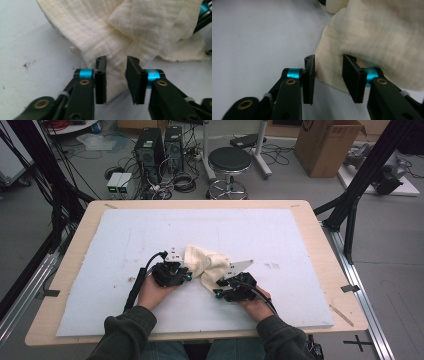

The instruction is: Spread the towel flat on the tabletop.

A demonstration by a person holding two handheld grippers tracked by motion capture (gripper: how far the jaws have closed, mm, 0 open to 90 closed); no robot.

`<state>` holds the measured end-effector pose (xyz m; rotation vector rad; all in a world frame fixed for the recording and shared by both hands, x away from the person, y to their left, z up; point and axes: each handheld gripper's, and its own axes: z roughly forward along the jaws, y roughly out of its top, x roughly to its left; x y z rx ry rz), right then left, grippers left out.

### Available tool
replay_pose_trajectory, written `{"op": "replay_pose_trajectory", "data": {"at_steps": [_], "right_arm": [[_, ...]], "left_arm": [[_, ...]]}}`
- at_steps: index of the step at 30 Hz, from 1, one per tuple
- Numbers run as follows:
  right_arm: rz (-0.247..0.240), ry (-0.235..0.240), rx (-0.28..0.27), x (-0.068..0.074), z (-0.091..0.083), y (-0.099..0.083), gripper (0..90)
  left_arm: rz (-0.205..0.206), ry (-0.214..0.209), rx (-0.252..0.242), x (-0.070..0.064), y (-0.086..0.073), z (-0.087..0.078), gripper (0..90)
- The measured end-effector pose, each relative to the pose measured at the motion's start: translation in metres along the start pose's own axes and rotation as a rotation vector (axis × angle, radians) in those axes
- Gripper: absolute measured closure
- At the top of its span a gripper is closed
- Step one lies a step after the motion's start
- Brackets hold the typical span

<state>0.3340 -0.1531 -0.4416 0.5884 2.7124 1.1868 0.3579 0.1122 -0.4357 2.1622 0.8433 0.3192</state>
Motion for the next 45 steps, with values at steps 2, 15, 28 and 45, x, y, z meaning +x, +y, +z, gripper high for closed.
{"op": "replay_pose_trajectory", "data": {"at_steps": [2, 15, 28, 45], "right_arm": [[0.009, 0.012, 0.001, -0.002, 0.0, 0.0, 73.5], [-0.019, 0.03, -0.048, -0.003, -0.031, 0.0, 87.1], [-0.025, -0.017, -0.103, -0.001, -0.083, -0.016, 87.1], [0.006, -0.006, -0.096, -0.01, -0.072, -0.041, 86.9]], "left_arm": [[0.003, -0.008, -0.006, 0.0, 0.0, 0.001, 82.6], [0.043, -0.018, -0.086, 0.004, 0.009, -0.053, 89.6], [0.087, -0.122, -0.049, -0.02, 0.006, -0.032, 55.8], [0.16, -0.057, 0.014, -0.041, 0.009, 0.012, 79.0]]}}
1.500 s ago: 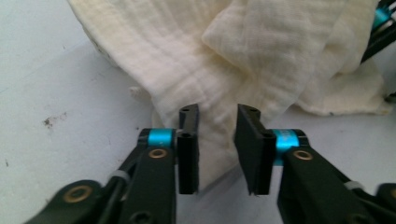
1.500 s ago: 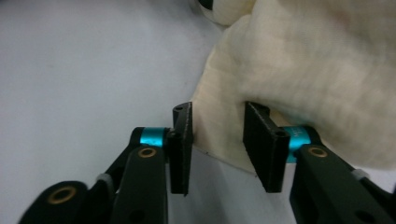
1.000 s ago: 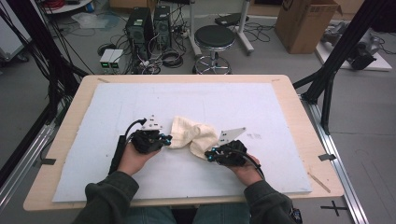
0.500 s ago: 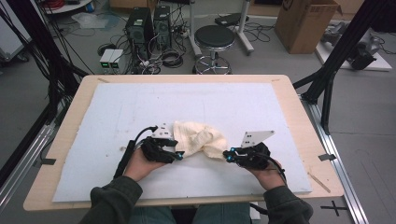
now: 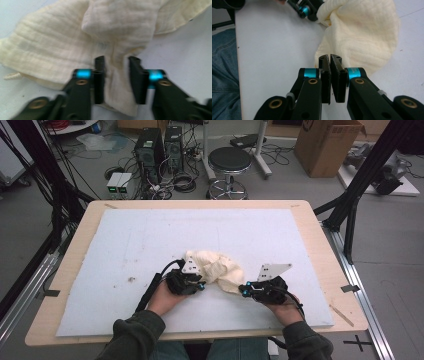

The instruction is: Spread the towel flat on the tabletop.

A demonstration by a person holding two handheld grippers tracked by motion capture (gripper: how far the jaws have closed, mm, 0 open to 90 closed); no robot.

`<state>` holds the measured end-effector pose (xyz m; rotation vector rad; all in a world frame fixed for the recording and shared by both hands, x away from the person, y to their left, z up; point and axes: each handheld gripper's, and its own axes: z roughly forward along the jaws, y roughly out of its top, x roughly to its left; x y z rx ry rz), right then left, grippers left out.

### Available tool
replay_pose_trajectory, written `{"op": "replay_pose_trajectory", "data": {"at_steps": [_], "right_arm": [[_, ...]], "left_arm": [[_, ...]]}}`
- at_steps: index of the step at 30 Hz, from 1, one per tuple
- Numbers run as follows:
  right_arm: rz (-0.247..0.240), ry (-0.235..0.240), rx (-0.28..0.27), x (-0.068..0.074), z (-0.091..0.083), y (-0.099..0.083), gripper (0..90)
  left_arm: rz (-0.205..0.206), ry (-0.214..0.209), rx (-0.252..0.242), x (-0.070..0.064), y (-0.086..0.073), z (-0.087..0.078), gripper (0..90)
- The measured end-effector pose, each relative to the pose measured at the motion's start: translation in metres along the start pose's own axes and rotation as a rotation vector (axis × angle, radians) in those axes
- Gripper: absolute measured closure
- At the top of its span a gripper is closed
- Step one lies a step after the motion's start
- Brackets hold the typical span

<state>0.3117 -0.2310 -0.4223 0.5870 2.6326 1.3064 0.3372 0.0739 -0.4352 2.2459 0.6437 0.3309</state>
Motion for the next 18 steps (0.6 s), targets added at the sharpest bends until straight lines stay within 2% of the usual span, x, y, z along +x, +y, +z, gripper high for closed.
{"op": "replay_pose_trajectory", "data": {"at_steps": [1, 6, 16, 18], "right_arm": [[0.0, -0.001, -0.001, 0.0, 0.0, 0.0, 86.9], [-0.01, -0.011, -0.024, 0.001, -0.004, 0.003, 87.0], [-0.031, -0.037, -0.071, 0.005, -0.019, 0.008, 87.0], [-0.042, -0.043, -0.085, 0.007, -0.023, 0.011, 86.9]], "left_arm": [[-0.001, 0.002, -0.006, 0.0, 0.0, -0.002, 83.3], [-0.013, -0.049, -0.047, 0.006, 0.001, -0.024, 85.1], [-0.025, -0.054, -0.11, 0.028, 0.005, -0.089, 85.8], [-0.016, -0.06, -0.114, 0.032, 0.007, -0.102, 85.8]]}}
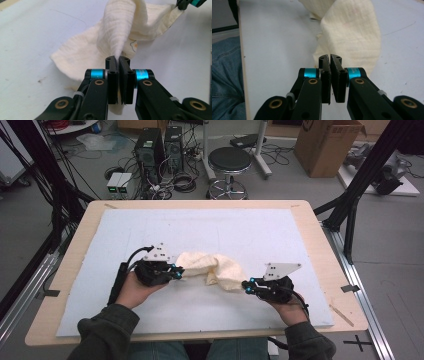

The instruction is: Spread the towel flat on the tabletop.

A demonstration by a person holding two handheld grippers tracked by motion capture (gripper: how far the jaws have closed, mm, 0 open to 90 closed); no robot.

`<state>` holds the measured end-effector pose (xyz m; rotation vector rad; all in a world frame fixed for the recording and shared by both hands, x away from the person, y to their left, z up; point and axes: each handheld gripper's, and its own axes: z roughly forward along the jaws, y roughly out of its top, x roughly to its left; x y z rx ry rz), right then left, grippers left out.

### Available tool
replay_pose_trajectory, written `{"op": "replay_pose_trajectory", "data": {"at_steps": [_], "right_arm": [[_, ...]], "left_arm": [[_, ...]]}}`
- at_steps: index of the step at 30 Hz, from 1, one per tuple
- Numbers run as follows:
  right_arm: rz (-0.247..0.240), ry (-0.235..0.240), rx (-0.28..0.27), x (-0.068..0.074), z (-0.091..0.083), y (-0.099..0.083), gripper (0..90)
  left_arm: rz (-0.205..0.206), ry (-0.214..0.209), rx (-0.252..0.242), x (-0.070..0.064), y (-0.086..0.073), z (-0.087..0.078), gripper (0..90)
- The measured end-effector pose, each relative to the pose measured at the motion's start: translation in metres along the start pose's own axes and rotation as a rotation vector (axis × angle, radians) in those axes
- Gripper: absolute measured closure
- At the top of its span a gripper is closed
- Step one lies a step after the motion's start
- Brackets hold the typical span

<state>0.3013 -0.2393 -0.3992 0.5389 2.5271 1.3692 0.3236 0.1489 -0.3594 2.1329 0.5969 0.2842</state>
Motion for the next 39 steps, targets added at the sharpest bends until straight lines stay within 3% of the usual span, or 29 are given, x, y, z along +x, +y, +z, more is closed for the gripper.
{"op": "replay_pose_trajectory", "data": {"at_steps": [5, 8, 12, 16, 21, 24, 28, 32, 34, 39], "right_arm": [[-0.017, -0.006, -0.038, 0.005, -0.013, 0.008, 87.0], [-0.018, -0.008, -0.05, 0.004, -0.017, 0.01, 87.0], [-0.003, 0.008, -0.006, -0.001, -0.007, 0.004, 86.9], [0.013, 0.029, 0.068, -0.01, 0.011, -0.006, 86.8], [0.039, 0.045, 0.112, -0.02, 0.021, -0.013, 86.7], [0.059, 0.049, 0.118, -0.025, 0.025, -0.017, 86.6], [0.078, 0.062, 0.119, -0.027, 0.026, -0.022, 85.6], [0.086, 0.065, 0.11, -0.025, 0.024, -0.022, 83.6], [0.084, 0.069, 0.094, -0.024, 0.023, -0.022, 82.3], [0.086, 0.063, 0.057, -0.021, 0.019, -0.02, 75.7]], "left_arm": [[0.004, -0.02, -0.008, 0.006, 0.009, -0.028, 85.6], [-0.012, -0.013, 0.011, 0.012, 0.009, -0.028, 85.4], [-0.047, -0.028, 0.1, 0.03, -0.001, -0.002, 83.9], [-0.097, -0.003, 0.162, 0.05, -0.012, 0.033, 82.2], [-0.127, 0.047, 0.193, 0.066, -0.021, 0.066, 77.9], [-0.158, 0.06, 0.184, 0.071, -0.023, 0.071, 68.1], [-0.194, 0.056, 0.122, 0.075, -0.021, 0.057, 57.1], [-0.205, 0.055, 0.029, 0.074, -0.016, 0.031, 55.1], [-0.196, 0.051, 0.003, 0.069, -0.013, 0.019, 55.1], [-0.12, 0.021, -0.007, 0.048, -0.018, -0.001, 55.5]]}}
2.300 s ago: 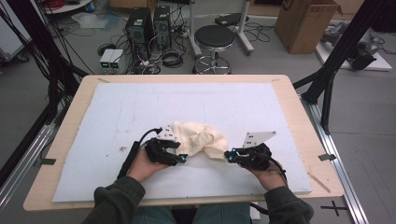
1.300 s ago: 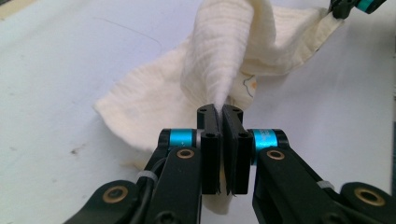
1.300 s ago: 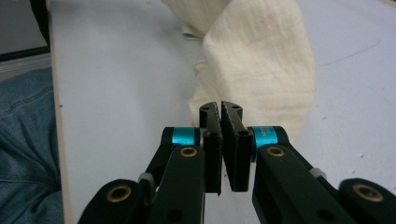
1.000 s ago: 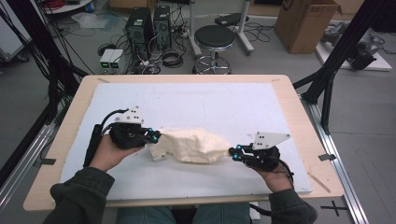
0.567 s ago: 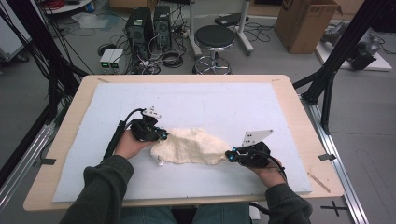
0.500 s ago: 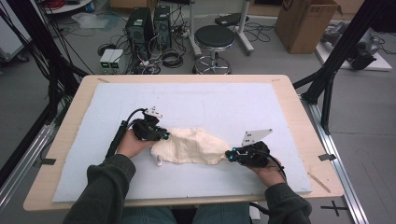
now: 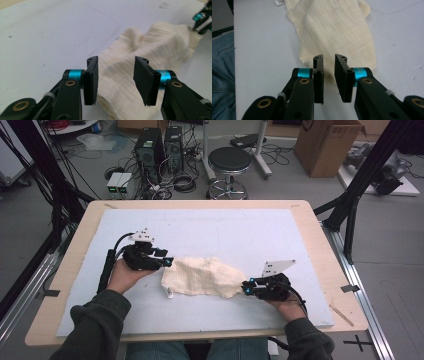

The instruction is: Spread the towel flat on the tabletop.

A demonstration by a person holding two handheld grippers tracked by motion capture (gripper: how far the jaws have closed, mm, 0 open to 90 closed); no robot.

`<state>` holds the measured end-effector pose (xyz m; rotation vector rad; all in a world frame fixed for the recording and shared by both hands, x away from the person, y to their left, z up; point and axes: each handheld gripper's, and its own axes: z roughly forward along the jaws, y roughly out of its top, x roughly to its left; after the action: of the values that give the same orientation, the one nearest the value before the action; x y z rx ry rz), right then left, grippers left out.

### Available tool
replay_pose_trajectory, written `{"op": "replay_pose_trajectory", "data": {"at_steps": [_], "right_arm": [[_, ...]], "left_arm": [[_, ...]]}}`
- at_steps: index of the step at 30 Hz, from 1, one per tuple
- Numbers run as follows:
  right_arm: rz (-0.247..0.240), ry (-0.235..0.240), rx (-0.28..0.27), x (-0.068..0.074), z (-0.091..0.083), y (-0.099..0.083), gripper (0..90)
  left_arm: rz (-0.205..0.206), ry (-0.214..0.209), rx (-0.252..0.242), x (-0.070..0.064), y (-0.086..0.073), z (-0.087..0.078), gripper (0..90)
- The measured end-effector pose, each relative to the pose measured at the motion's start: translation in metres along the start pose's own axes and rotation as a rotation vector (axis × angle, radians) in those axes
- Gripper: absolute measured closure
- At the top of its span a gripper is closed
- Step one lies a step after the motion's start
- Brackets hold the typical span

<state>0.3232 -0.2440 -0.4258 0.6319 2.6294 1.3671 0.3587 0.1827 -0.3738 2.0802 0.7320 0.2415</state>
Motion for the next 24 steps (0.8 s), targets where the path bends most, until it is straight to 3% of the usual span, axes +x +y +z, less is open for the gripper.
{"op": "replay_pose_trajectory", "data": {"at_steps": [7, 17, 20, 24], "right_arm": [[-0.002, 0.0, -0.06, 0.005, -0.006, 0.004, 70.0], [-0.023, 0.048, 0.056, 0.007, 0.021, 0.001, 67.2], [-0.029, 0.038, 0.113, 0.006, 0.028, -0.001, 67.2], [-0.023, 0.033, 0.113, 0.007, 0.03, -0.002, 68.6]], "left_arm": [[0.064, -0.031, 0.024, -0.025, -0.031, -0.005, 53.9], [0.038, -0.055, 0.133, -0.022, -0.059, 0.021, 58.4], [0.055, -0.048, 0.131, -0.022, -0.059, 0.024, 61.9], [0.07, -0.024, 0.131, -0.024, -0.059, 0.027, 68.1]]}}
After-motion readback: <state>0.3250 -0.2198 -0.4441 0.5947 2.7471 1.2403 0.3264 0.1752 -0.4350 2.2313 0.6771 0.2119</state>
